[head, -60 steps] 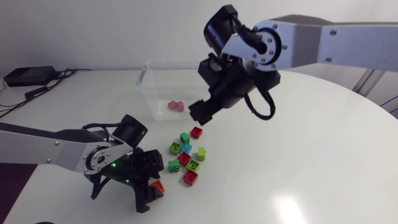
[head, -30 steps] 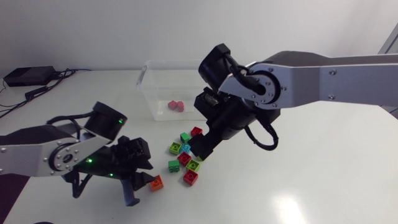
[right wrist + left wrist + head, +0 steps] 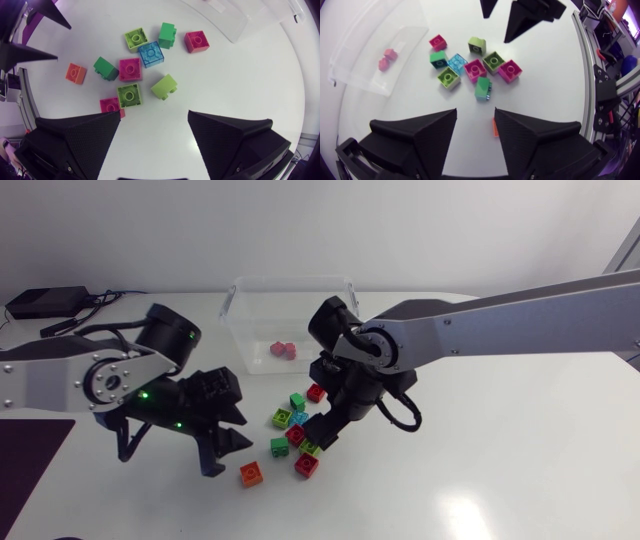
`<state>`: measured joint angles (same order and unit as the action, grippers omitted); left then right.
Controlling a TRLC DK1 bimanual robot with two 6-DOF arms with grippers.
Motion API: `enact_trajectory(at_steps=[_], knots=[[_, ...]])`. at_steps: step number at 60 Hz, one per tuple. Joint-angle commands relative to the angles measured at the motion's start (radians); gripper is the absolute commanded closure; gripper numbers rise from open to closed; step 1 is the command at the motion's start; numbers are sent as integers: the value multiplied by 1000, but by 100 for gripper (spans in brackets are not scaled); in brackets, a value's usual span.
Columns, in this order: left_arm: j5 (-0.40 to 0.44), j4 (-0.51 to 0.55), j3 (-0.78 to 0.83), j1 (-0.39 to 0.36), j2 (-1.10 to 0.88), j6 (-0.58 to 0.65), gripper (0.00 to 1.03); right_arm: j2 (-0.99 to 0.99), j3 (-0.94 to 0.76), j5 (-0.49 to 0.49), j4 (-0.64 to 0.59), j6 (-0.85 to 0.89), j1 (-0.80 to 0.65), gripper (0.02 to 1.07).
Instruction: Place the duplo bricks in the container
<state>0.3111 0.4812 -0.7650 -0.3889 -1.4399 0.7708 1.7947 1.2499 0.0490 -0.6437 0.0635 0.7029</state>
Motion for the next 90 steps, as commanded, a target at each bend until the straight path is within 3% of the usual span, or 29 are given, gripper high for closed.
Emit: enact_trajectory(at_steps=[1,4,11,32,35,38,48,51,90], knots=[[8,8,30,-18,-53,33,24,15,3,-1,10,-24,-10,10],[6,7,39,-30,-77,28,18,14,-3,-1,12,-24,-11,10],[5,-10,70,-57,-114,8,14,9,-7,-1,13,-24,-11,10],[-27,-101,96,-77,-243,-36,15,9,-6,2,16,-22,-10,10],[-29,-108,92,-77,-254,-36,22,11,-9,2,18,-22,-10,9],[-29,-128,85,-74,-263,-47,59,11,-10,2,18,-22,-10,10],[-29,-136,95,-102,-280,-50,66,22,-12,2,19,-24,-19,10],[-29,-127,93,-107,-280,-54,74,31,-9,2,21,-30,-20,10],[-26,-72,32,-36,32,-31,76,196,177,28,-20,-119,-56,10]])
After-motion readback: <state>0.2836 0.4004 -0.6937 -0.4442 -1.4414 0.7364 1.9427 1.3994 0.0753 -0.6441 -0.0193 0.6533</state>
